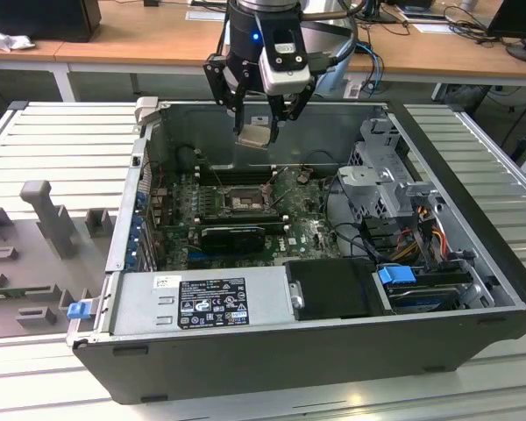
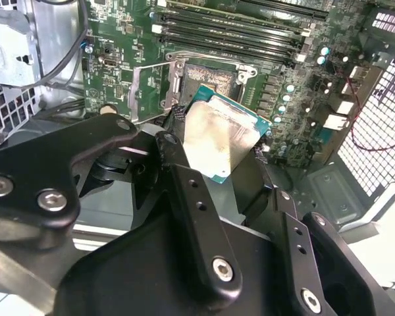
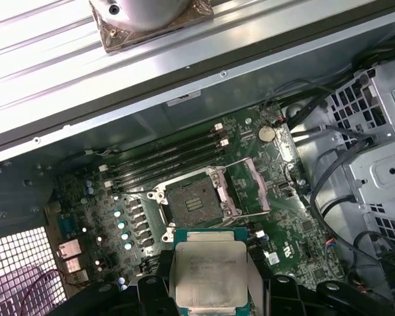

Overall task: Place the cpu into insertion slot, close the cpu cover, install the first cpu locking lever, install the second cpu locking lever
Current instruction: 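Place the cpu into insertion slot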

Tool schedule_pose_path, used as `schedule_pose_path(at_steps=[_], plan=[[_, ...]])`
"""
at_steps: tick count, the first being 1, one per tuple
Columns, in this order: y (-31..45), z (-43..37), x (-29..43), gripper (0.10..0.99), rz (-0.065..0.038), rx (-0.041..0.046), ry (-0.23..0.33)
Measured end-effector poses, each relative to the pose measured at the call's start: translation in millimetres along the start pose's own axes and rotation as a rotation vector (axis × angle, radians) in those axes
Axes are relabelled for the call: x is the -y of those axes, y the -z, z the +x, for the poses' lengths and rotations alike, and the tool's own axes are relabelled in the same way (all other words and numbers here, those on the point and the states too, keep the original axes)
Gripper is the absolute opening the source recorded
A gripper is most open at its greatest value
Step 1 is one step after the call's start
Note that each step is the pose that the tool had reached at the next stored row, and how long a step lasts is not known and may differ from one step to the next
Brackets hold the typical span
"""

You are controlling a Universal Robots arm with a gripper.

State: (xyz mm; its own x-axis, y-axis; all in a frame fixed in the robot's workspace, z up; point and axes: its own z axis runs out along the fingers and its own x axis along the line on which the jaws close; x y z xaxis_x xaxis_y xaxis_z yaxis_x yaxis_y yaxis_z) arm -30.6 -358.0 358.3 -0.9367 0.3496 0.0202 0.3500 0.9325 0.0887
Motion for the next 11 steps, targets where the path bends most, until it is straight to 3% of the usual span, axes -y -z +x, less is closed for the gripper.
schedule_pose_path(at_steps=[11], plan=[[-0.2, 0.0, 0.0, 0.529, -0.001, 0.0036, -0.040]])
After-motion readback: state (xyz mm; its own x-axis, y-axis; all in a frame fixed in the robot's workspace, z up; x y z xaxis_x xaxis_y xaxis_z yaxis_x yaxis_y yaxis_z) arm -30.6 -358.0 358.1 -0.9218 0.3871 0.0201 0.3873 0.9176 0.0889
